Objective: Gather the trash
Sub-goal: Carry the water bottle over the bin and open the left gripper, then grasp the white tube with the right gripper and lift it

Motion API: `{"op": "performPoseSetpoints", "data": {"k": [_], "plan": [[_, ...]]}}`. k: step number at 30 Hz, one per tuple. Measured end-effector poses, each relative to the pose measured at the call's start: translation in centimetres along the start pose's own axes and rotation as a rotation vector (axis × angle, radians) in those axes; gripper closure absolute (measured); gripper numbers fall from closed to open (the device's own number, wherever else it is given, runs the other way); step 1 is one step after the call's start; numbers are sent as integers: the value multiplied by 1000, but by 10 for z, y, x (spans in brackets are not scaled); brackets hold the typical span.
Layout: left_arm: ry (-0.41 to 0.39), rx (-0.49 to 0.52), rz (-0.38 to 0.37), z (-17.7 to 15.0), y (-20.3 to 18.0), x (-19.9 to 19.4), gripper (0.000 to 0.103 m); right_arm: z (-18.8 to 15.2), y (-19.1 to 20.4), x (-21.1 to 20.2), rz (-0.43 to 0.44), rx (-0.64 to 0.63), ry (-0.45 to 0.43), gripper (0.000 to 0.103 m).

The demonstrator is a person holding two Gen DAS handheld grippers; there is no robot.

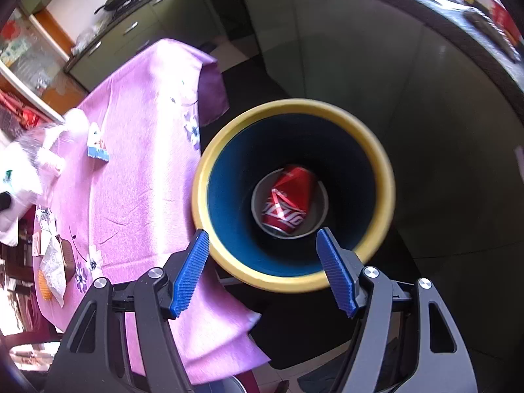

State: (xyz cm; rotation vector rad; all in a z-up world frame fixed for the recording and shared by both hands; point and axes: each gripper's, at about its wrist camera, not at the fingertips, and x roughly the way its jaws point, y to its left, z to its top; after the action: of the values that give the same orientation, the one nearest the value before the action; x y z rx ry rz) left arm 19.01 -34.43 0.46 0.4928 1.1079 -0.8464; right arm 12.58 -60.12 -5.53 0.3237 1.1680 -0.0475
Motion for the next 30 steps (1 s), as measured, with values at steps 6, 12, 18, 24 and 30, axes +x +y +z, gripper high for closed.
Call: {"op": "performPoseSetpoints", "data": {"k": [6, 12, 18, 24, 30], "plan": [[42, 85, -98, 47, -61, 66, 40, -18, -31, -27, -25, 47, -26, 35], [68, 95, -111, 90, -95, 140, 38, -31, -57, -41, -39, 92, -31, 35], [36, 14, -139, 103, -84, 152, 35, -36, -65, -43, -37, 104, -28, 35], [-79, -17, -183, 58, -47, 74, 29, -30, -46, -34, -19, 66, -14, 35], [-250, -84, -137, -24, 10, -12, 25, -12, 8, -24, 11, -34, -3, 35]]}}
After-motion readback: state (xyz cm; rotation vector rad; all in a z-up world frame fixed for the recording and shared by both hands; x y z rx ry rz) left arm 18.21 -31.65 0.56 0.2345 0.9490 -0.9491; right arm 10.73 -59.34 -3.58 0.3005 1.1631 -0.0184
